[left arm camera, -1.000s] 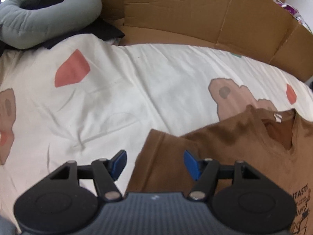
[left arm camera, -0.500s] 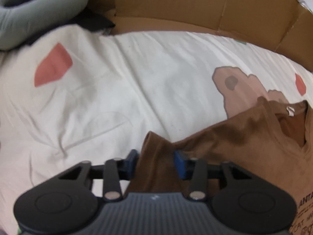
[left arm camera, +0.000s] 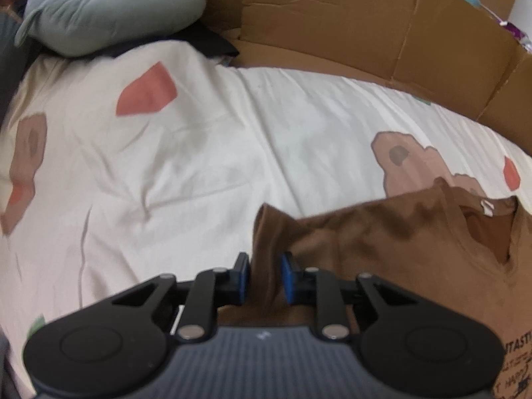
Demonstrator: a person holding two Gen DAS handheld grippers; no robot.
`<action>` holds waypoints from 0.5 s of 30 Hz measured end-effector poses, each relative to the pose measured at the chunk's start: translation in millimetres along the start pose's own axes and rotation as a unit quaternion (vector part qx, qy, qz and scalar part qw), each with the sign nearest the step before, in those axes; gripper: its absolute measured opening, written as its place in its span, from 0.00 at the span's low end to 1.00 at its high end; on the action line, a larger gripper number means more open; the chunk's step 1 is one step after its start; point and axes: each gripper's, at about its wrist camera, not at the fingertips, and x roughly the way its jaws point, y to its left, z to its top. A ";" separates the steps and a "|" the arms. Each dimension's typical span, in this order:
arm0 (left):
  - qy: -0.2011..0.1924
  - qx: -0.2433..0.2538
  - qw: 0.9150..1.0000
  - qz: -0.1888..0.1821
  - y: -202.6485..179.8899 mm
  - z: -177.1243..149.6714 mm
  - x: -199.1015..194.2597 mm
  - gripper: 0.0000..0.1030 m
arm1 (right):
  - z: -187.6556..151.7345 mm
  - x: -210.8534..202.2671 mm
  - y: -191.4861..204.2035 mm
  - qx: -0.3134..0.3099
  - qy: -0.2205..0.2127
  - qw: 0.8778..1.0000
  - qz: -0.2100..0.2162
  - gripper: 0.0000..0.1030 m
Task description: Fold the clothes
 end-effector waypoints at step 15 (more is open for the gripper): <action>-0.033 -0.007 0.997 0.072 16.8 -13.2 -37.8 0.03 | 1.9 0.6 4.7 -0.011 0.000 1.000 0.003 0.54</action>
